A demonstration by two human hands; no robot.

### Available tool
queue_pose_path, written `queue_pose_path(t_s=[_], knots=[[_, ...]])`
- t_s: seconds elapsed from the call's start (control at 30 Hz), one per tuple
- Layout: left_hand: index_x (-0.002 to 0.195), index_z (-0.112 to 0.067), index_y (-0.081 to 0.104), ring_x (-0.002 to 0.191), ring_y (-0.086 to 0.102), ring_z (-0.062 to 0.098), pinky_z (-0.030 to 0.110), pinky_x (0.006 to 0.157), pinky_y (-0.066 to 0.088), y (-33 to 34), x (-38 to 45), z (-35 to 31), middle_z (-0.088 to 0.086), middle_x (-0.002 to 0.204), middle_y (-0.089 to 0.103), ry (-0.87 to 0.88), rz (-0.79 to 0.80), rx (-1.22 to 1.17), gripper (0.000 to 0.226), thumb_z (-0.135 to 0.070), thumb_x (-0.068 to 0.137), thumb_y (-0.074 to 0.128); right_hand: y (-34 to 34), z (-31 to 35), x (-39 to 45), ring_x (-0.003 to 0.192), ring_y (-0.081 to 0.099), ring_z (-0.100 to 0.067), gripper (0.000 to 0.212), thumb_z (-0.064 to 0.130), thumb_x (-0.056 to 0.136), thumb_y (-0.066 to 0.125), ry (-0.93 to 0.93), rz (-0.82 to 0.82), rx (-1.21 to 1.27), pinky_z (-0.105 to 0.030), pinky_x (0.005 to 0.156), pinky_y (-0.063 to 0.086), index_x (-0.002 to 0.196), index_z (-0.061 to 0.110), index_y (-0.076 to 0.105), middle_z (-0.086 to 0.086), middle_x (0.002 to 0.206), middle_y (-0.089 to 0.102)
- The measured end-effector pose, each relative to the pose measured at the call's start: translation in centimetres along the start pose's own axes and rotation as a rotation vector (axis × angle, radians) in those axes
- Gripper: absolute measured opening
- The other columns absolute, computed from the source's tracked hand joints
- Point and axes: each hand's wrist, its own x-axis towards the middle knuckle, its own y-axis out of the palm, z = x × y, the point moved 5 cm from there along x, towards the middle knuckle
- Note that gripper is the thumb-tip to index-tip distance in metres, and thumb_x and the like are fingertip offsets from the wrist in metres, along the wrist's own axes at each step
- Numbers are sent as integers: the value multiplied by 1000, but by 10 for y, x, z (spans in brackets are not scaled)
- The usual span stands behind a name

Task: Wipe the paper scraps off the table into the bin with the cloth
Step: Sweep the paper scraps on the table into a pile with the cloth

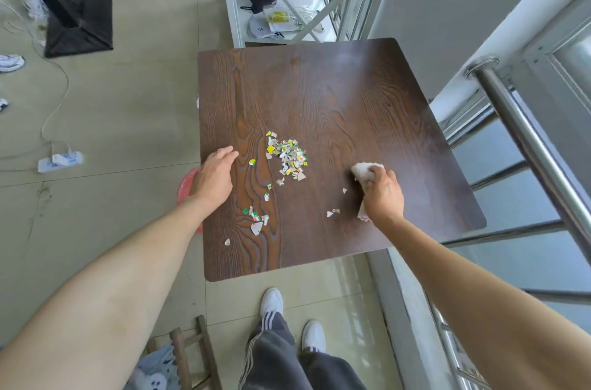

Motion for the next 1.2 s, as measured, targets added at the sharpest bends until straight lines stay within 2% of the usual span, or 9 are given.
queue_pose_path(t_s=[0.17, 0.27, 0.43, 0.57, 0.77, 0.97, 1.07, 1.2], knots=[[135, -8, 47, 132, 38, 25, 40, 106, 36, 5, -26, -5, 5, 147, 41, -64, -8, 17, 53, 13, 87, 39, 29, -2, -38, 109, 51, -39, 45, -5, 81, 46, 105, -7, 80, -42, 86, 44, 125, 4, 45, -20, 121, 49], [139, -8, 42, 136, 33, 24, 37, 110, 32, 8, -32, -5, 5, 151, 35, -82, 0, 14, 56, 13, 87, 39, 45, 28, -37, 116, 49, -37, 48, -4, 82, 50, 126, 26, 165, -40, 94, 41, 130, 1, 44, -20, 128, 48], [140, -7, 39, 139, 30, 24, 34, 114, 25, 9, -30, -7, 5, 153, 32, -99, 9, -11, 58, 15, 87, 37, 69, 86, -24, 119, 49, -34, 47, -6, 84, 48, 146, 116, 298, -36, 98, 39, 130, 4, 45, -17, 132, 47], [139, -8, 41, 139, 31, 22, 31, 113, 24, 5, -27, -5, 4, 152, 33, -88, 21, -25, 59, 15, 86, 37, 71, 105, -16, 119, 52, -30, 44, 1, 89, 46, 185, 138, 475, -34, 98, 41, 133, 8, 46, -13, 132, 52], [137, -9, 45, 137, 35, 22, 31, 113, 26, -4, -25, -2, 3, 151, 37, -74, 52, -50, 59, 15, 84, 35, 53, 84, -63, 116, 53, -33, 35, 10, 91, 47, 229, 45, 455, -32, 92, 39, 126, 4, 50, -16, 125, 57], [136, -9, 47, 136, 37, 23, 32, 112, 27, -6, -27, -2, 3, 150, 37, -75, 70, -91, 61, 17, 82, 35, 95, 94, -128, 109, 57, -32, 37, 22, 89, 56, 374, 210, 513, -35, 92, 46, 123, 12, 49, -16, 117, 62], [134, -8, 49, 134, 39, 24, 31, 111, 29, -5, -26, 1, 4, 149, 40, -63, 78, -111, 61, 17, 80, 36, 104, 124, -116, 112, 57, -31, 34, 16, 89, 59, 396, 224, 590, -34, 93, 44, 121, 11, 50, -14, 118, 62], [132, -7, 52, 133, 42, 23, 29, 111, 29, -3, -23, 10, 6, 146, 43, -55, 103, -171, 63, 18, 77, 35, 101, 156, -79, 113, 57, -33, 29, 9, 87, 57, 387, 163, 663, -34, 92, 43, 116, 7, 53, -16, 117, 64]])
